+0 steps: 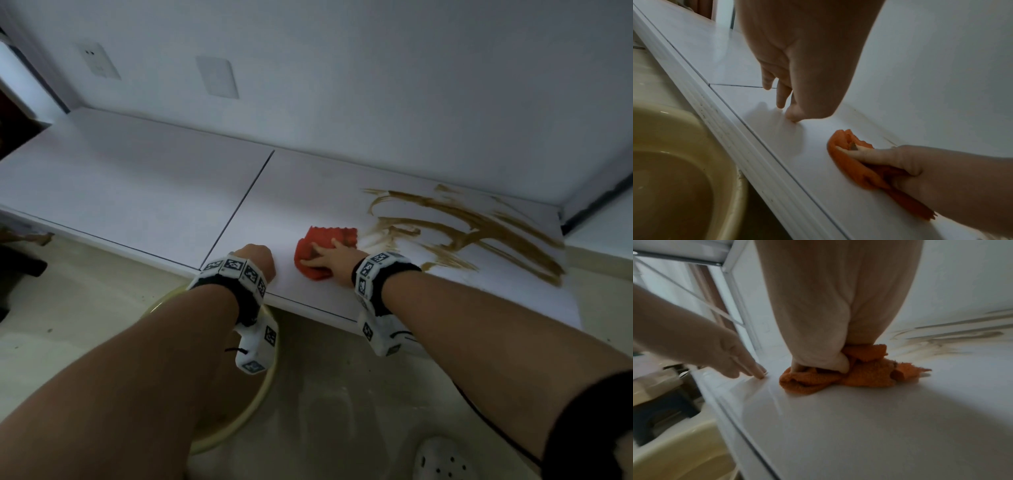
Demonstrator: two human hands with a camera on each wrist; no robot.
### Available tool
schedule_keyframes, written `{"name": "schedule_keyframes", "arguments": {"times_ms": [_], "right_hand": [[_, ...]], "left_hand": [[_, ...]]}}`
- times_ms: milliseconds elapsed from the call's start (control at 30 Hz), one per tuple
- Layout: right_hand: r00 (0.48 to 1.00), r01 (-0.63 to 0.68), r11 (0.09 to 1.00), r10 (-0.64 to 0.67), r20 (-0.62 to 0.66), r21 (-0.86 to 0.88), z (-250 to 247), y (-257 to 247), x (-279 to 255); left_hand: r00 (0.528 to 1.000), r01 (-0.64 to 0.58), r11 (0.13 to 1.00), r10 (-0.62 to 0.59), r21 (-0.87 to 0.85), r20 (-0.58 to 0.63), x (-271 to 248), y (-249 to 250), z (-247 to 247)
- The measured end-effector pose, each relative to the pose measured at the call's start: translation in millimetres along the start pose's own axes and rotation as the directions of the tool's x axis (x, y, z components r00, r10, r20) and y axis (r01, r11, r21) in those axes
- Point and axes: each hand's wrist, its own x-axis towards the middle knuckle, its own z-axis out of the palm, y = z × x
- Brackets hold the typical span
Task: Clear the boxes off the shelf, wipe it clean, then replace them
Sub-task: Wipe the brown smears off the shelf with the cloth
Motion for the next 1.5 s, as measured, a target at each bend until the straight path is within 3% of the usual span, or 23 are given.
{"name": "schedule_keyframes", "arguments": {"times_ms": [133, 200, 300, 400, 500, 633, 767, 1133, 1300, 1500], "right_hand": [[0.993, -0.106, 0.992, 0.109, -0.038, 0.063, 1.2, 29.2, -5.4], [0.978, -0.187, 0.965, 0.2, -0.051, 0.185, 7.0, 50.5, -7.7], [0.955, -0.268, 0.928, 0.292, -0.056, 0.259, 21.6, 72.6, -11.5], [0.955, -0.282, 0.94, 0.294, -0.038, 0.192, 31.2, 68.4, -19.4], [0.976, -0.206, 0.977, 0.21, -0.066, 0.054, 29.4, 57.8, -23.9], [0.958, -0.121, 0.978, 0.16, -0.239, 0.171, 29.5, 47.8, -31.7], [0.919, -0.222, 0.962, 0.261, -0.297, 0.158, 50.1, 38.4, -38.3], [0.954, -0.235, 0.966, 0.25, -0.167, 0.104, 40.6, 39.3, 0.2], [0.948, -0.276, 0.945, 0.298, -0.114, 0.176, 23.0, 54.6, 11.4], [0.906, -0.393, 0.894, 0.417, -0.078, 0.213, 36.2, 79.7, -23.8]], "left_hand": [[0.991, -0.119, 0.992, 0.117, -0.027, -0.059, -1.3, 10.8, 0.9], [0.979, -0.192, 0.981, 0.191, -0.019, -0.072, -0.1, 15.2, 2.7], [0.976, -0.211, 0.978, 0.211, 0.004, -0.049, 1.9, 21.0, 8.3], [0.973, -0.229, 0.972, 0.23, 0.053, -0.001, 4.0, 22.2, 14.2], [0.972, -0.234, 0.97, 0.232, 0.064, 0.029, 5.9, 21.9, 11.2], [0.963, -0.27, 0.955, 0.266, 0.125, 0.046, 5.7, 20.5, 8.7], [0.967, -0.255, 0.96, 0.256, 0.118, 0.007, 2.4, 21.1, 15.3], [0.977, -0.211, 0.974, 0.212, 0.079, -0.002, 7.4, 23.6, 17.1], [0.978, -0.208, 0.972, 0.204, 0.108, 0.046, 6.7, 26.1, 12.9], [0.966, -0.259, 0.953, 0.253, 0.157, 0.06, 7.0, 22.3, 11.2]]}}
